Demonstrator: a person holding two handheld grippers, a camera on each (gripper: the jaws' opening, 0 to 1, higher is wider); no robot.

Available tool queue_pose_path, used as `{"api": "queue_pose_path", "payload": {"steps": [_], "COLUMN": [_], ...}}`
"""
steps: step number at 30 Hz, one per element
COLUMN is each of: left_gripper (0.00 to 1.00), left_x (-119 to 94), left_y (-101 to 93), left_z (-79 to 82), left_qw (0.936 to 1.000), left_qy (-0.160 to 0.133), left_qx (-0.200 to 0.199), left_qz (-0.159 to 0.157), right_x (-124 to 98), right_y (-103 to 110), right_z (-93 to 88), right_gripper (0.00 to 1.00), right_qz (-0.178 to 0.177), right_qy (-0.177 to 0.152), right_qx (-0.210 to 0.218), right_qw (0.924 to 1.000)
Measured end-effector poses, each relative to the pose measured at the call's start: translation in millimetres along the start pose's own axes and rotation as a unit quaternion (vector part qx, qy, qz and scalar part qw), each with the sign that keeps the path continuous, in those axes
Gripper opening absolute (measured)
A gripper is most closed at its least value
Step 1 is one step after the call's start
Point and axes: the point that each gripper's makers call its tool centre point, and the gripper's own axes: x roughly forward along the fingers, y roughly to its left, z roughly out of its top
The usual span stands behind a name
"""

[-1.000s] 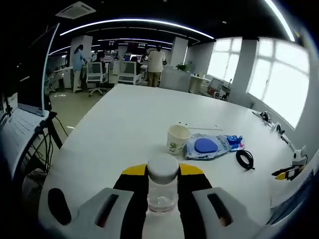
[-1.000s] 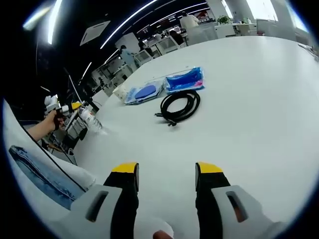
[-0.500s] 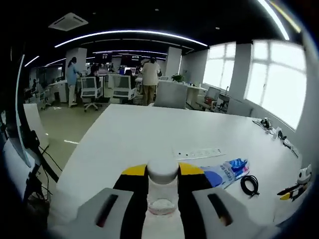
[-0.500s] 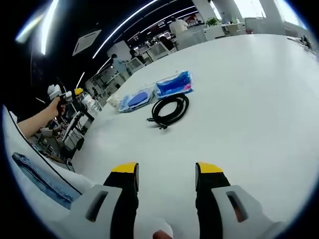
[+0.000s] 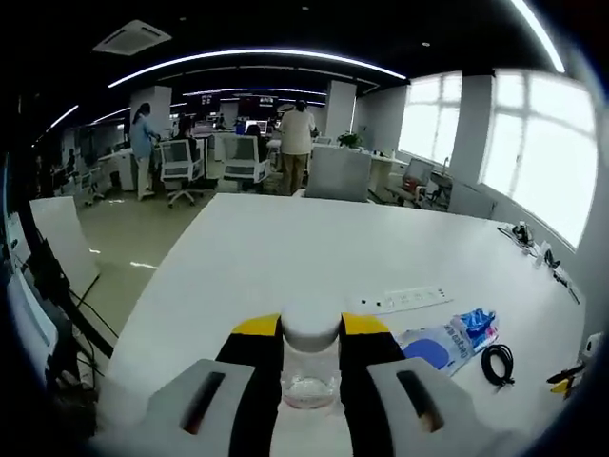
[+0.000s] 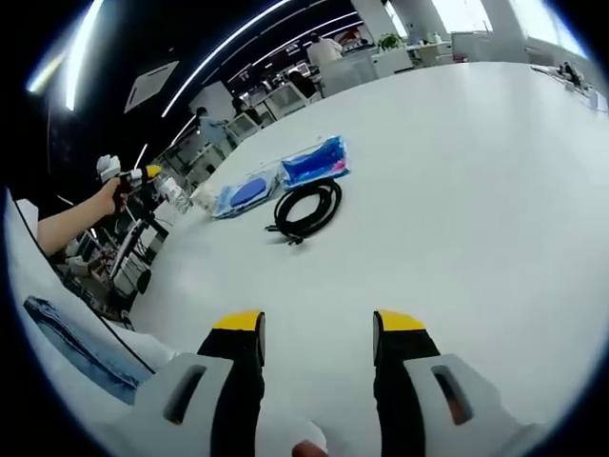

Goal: Arrange the tabletop items into an orderly group along one side of the table until the central work area is clear of visible clutter.

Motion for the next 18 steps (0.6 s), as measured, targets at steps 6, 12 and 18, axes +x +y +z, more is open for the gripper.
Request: {"api": "queue_pose_path", "payload": {"steps": [6,12,18], "left_gripper": [0.20,0.20,0.20], "left_x": [22.7,30.8,39.9], "left_y": [2.7,-2.0,-1.4], "left_z": [-8.7,-16.9,-24.4], "left_qw": [0.9998,0.9995,0.9992], "left_qy": [0.018,0.031,0.039], "left_qx": [0.007,0.009,0.009], "left_qz": [0.002,0.000,0.007], "right_x": [5.8,10.7,11.7], "right_y": [-0.1,-2.0,-3.4], "right_z": [2.6,7.1,6.7], "right_gripper": [0.44,0.44,0.44], "right_qz": [-0.002,-0.001,-0.002], "right_qy": [0.011,0.014,0.016], "right_qx": [-0.004,-0.004,-0.002], "right_qw": [0.9999,0.9999,0.9999]}}
